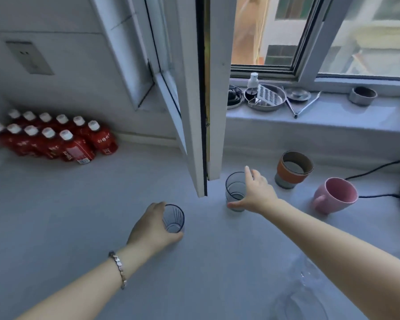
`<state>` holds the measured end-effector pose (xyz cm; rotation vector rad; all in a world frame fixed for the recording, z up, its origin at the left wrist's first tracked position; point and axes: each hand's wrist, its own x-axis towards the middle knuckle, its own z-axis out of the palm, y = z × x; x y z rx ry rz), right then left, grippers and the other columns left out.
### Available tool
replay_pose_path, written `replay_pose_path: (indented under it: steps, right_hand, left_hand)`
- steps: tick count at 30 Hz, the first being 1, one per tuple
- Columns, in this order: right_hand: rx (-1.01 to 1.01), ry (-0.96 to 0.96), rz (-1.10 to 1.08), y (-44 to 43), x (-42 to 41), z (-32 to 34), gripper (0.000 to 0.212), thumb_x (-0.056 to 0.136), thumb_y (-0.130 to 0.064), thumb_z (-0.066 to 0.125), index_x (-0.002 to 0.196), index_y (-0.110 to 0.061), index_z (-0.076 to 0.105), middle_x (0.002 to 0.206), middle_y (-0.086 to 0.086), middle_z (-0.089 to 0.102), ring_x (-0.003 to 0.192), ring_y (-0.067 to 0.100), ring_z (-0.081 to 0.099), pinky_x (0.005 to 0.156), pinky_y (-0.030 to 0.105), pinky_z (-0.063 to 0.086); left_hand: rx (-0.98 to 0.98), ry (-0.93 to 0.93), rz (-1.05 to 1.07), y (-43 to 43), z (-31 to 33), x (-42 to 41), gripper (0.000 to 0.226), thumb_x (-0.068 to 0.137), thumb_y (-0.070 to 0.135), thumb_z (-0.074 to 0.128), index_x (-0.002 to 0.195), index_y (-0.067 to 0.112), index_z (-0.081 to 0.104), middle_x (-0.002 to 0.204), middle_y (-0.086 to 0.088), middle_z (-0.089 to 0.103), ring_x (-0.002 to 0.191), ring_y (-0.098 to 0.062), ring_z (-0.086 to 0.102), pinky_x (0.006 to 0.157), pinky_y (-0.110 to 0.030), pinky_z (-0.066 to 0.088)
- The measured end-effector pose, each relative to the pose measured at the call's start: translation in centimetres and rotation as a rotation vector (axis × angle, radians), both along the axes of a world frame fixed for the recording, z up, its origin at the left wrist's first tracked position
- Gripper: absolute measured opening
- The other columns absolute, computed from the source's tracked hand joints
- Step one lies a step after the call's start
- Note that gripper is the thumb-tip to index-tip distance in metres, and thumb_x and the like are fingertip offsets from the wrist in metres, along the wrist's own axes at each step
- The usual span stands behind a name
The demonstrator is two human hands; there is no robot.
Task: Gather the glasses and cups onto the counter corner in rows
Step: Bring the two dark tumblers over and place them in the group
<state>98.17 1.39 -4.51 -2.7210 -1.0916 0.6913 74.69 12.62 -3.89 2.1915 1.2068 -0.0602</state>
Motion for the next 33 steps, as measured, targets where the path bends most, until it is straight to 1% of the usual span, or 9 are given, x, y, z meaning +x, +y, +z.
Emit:
replay_pose_path:
  steps: [4,8,12,13,15,18,20,27,33]
  right_hand:
    - [0.08,0.005,0.019,-0.9,0.6,-1.7,0.103,0.07,-0.04,0.075,0.147,-0.013,0.013,0.146,0.008,0.026,0.129,0.029,0.039,0.094,0.038,0.044]
    - [0.112,0.056,-0.033,-1.8,0.6,-1.5,0.103,0.065,-0.039,0.078,0.145,-0.012,0.018,0.135,0.009,0.031,0.124,0.029,0.041,0.094,0.037,0.045]
    - [0.037,0.018,0.159,-3.2,-1.9,0.1,0.09,0.06,-0.038,0.078,0.134,-0.016,0.031,0.121,0.006,0.035,0.115,0.026,0.043,0.077,0.032,0.046]
    - [0.028,0.016,0.229,-3.6,-3.1,0.6,0.09,0.059,-0.038,0.078,0.133,-0.017,0.031,0.119,0.005,0.034,0.114,0.026,0.044,0.075,0.032,0.047]
    - [0.02,0.032,0.382,-4.3,-6.1,1.7,0.095,0.059,-0.04,0.079,0.136,-0.017,0.028,0.125,0.004,0.033,0.117,0.024,0.044,0.081,0.033,0.051]
    - [0.017,0.087,0.592,-4.3,-11.7,3.7,0.102,0.062,-0.04,0.079,0.142,-0.016,0.021,0.14,0.0,0.032,0.126,0.022,0.044,0.092,0.031,0.047]
    - [0.017,0.111,0.724,-3.8,-16.4,4.7,0.103,0.062,-0.038,0.079,0.144,-0.018,0.019,0.141,0.0,0.034,0.127,0.021,0.044,0.094,0.031,0.046]
    - [0.084,0.071,1.157,-3.8,-36.7,6.5,0.105,0.064,-0.038,0.078,0.146,-0.022,0.015,0.143,-0.003,0.031,0.127,0.022,0.045,0.094,0.032,0.046]
    - [0.084,0.119,1.367,-8.0,-54.9,6.8,0.107,0.063,-0.044,0.077,0.147,-0.023,0.014,0.143,-0.005,0.034,0.129,0.019,0.044,0.093,0.029,0.045]
  left_hand:
    - [0.036,-0.033,0.139,-3.0,0.8,-1.6,0.086,0.062,0.038,0.081,0.136,0.017,0.042,0.135,0.001,0.047,0.122,-0.017,0.051,0.098,-0.026,0.042]
    - [0.056,-0.042,0.239,-5.8,1.4,-3.6,0.083,0.061,0.036,0.083,0.132,0.017,0.044,0.131,0.0,0.05,0.118,-0.018,0.054,0.093,-0.025,0.042]
    - [0.058,-0.045,0.331,-7.6,1.8,-6.6,0.083,0.059,0.037,0.083,0.131,0.019,0.045,0.131,0.0,0.05,0.116,-0.019,0.055,0.094,-0.027,0.044]
    - [0.057,-0.047,0.348,-8.0,2.0,-7.4,0.084,0.059,0.037,0.083,0.132,0.018,0.045,0.131,-0.001,0.05,0.117,-0.02,0.054,0.095,-0.027,0.044]
    - [0.058,-0.054,0.389,-8.7,2.3,-9.3,0.085,0.06,0.037,0.083,0.133,0.017,0.043,0.133,-0.002,0.049,0.118,-0.02,0.054,0.096,-0.028,0.043]
    - [0.056,-0.075,0.48,-10.2,2.9,-13.1,0.089,0.062,0.038,0.083,0.137,0.016,0.039,0.137,-0.002,0.045,0.121,-0.019,0.051,0.099,-0.029,0.042]
    - [0.063,-0.092,0.554,-11.6,3.3,-16.7,0.088,0.062,0.039,0.082,0.136,0.018,0.04,0.136,0.0,0.045,0.121,-0.018,0.051,0.098,-0.027,0.042]
    - [0.109,-0.093,0.849,-20.1,4.6,-34.3,0.08,0.061,0.04,0.081,0.13,0.021,0.045,0.131,0.003,0.049,0.116,-0.017,0.054,0.096,-0.028,0.046]
    - [0.147,-0.039,1.091,-31.0,5.5,-51.2,0.09,0.066,0.041,0.077,0.142,0.019,0.034,0.141,0.003,0.042,0.126,-0.014,0.047,0.102,-0.024,0.039]
